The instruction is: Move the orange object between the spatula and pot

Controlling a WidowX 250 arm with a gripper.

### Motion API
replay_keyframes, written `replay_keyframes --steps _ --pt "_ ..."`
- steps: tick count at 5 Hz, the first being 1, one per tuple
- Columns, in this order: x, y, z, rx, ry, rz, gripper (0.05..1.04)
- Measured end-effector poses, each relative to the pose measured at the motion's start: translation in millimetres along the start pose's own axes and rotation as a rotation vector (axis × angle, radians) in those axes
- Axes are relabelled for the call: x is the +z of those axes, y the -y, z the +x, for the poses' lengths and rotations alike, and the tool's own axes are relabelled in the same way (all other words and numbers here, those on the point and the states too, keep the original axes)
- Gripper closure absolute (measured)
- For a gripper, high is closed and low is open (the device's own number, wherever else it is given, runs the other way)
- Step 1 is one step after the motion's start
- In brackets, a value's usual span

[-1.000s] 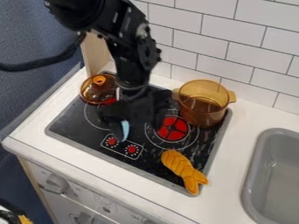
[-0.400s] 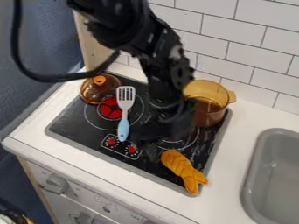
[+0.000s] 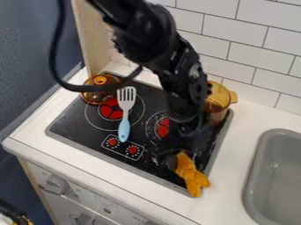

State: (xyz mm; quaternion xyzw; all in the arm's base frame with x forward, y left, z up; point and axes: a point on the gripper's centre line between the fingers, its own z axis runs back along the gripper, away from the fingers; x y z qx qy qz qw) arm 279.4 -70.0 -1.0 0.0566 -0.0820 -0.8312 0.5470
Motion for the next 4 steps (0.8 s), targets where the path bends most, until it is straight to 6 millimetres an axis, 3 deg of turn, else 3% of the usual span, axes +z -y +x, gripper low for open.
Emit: replay_keyframes --steps 2,4 --pt "-14.5 -12.0 9.8 0.0 0.03 0.0 0.125" --pt "-14.1 -8.1 16.6 -0.023 0.019 -0.009 0.585"
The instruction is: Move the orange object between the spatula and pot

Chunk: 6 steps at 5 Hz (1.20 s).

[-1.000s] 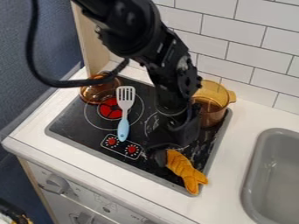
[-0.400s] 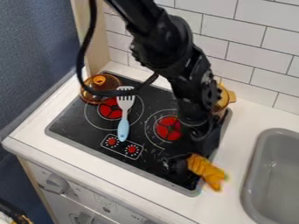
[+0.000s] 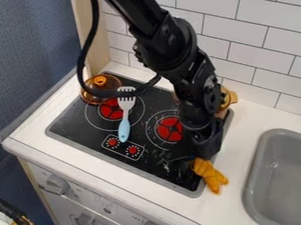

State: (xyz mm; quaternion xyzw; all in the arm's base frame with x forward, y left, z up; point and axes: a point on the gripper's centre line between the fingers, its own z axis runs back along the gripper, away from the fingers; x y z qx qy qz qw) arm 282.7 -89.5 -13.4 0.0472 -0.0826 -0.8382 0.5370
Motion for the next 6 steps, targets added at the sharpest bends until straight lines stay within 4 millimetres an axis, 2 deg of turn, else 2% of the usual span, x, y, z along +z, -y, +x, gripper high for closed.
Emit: replay_keyframes --steps 1,2,3,5,6 --pt "2 2 3 -0.069 0.022 -0.012 0.621" --pt "20 -6 -7 -0.141 0.035 0.007 0.621" --pt "42 -10 -26 -0.196 0.066 0.019 0.621" --pt "82 -11 -87 -0.253 0.036 -0.035 0.621" --pt "93 -3 -118 -0.313 0.011 -0.128 0.621"
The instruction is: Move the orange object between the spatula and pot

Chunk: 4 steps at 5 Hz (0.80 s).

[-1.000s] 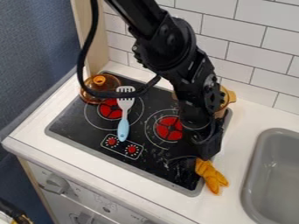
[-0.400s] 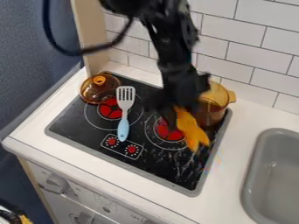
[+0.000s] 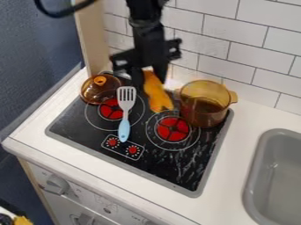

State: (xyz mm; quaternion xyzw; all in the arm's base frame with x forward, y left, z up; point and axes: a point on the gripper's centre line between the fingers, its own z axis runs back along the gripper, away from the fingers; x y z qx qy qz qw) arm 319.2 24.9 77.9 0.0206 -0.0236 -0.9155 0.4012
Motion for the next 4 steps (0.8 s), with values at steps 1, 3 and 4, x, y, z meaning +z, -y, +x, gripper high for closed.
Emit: replay_keyframes --steps 1,3,4 --pt "-6 17 -24 -0.12 0.012 -0.094 0.621" --pt "-41 15 -46 -0.348 0.04 -0.072 0.621" --pt "-55 5 -50 -0.405 0.032 0.004 0.621"
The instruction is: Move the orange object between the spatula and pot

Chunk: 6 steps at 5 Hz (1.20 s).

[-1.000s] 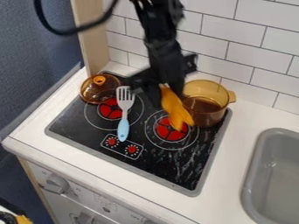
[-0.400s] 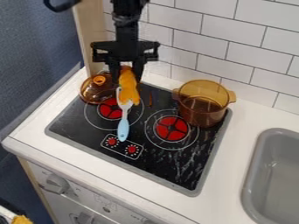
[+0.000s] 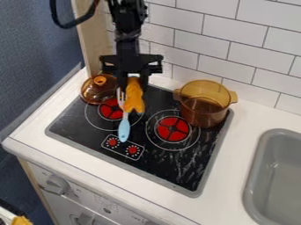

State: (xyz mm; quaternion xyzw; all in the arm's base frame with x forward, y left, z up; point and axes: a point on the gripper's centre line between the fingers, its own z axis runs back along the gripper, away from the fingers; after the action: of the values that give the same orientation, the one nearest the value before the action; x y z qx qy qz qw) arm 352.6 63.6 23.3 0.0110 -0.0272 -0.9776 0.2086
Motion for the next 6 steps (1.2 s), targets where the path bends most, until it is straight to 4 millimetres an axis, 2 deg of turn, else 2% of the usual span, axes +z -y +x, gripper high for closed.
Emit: replay_keyframes --steps 2,3,4,5,6 --pt "-28 -16 -11 -0.061 0.011 0.029 0.621" --pt "-35 -28 -11 -0.087 0.038 0.018 0.593" --pt "-35 -29 -12 -0.086 0.046 0.011 0.49" --pt "-35 -28 -9 -0.081 0.062 0.0 0.192" --pt "-35 -28 -8 -0.078 0.069 -0.004 0.075"
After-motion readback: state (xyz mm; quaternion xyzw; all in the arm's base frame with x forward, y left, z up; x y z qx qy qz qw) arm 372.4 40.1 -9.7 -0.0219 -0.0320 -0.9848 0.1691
